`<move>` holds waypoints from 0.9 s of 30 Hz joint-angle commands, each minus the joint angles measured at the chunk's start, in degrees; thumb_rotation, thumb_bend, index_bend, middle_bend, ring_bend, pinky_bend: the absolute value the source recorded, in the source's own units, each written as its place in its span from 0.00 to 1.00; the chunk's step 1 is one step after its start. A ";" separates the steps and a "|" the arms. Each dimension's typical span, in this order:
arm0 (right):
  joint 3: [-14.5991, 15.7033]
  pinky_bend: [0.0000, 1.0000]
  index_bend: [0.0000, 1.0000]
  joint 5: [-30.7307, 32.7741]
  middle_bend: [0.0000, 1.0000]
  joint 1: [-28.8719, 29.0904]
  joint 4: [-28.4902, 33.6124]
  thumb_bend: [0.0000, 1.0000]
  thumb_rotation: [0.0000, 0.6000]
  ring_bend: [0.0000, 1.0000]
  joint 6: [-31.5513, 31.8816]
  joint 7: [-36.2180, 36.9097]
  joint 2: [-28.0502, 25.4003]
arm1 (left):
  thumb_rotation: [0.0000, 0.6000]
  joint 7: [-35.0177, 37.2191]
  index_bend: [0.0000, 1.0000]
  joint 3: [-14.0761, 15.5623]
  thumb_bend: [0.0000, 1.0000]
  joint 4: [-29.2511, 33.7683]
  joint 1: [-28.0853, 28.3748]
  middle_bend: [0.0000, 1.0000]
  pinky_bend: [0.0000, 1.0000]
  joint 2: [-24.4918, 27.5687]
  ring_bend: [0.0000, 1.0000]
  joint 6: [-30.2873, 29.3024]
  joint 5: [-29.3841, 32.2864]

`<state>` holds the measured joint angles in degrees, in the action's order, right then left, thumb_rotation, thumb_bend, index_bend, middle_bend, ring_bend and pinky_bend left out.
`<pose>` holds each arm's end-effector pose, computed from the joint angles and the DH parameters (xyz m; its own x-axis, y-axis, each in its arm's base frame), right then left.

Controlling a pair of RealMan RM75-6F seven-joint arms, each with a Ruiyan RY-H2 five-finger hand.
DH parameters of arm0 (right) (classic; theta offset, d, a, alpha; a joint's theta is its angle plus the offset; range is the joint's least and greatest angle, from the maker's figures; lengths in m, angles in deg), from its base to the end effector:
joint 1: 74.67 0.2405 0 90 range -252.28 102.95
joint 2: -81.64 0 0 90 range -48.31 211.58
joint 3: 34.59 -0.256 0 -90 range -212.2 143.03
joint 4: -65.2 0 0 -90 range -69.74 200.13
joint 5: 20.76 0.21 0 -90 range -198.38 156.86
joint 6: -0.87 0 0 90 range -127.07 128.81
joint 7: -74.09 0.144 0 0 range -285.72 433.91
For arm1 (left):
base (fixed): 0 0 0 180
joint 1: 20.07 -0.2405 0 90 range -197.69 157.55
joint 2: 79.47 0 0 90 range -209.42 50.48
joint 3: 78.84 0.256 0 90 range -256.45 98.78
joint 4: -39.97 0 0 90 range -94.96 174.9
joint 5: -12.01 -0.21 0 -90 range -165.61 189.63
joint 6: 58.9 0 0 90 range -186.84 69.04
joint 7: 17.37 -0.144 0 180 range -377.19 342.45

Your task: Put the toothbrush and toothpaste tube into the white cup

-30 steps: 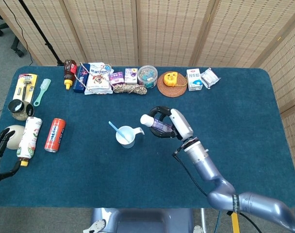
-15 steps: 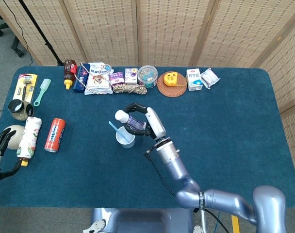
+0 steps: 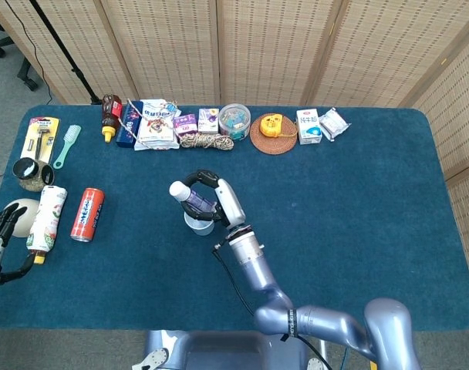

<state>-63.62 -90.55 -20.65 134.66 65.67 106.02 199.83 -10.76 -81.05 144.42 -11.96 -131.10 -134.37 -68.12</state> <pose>0.0178 -0.3543 -0.0766 -0.6674 -0.3781 0.6415 -0.5999 -0.2373 -0.7640 -0.2951 0.1902 0.1884 0.2766 0.1537 0.9486 0.9566 0.0506 -0.2871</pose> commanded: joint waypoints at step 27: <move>-3.95 0.00 0.63 2.94 0.51 1.94 -5.94 0.57 1.00 0.20 -2.18 0.48 5.46 | 1.00 0.91 0.00 0.20 0.35 -0.32 0.22 0.00 0.00 0.46 0.00 0.59 0.09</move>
<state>-67.54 -87.64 -18.74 128.76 63.51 106.50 205.26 -9.85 -80.85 144.10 -11.74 -130.64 -133.79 -68.03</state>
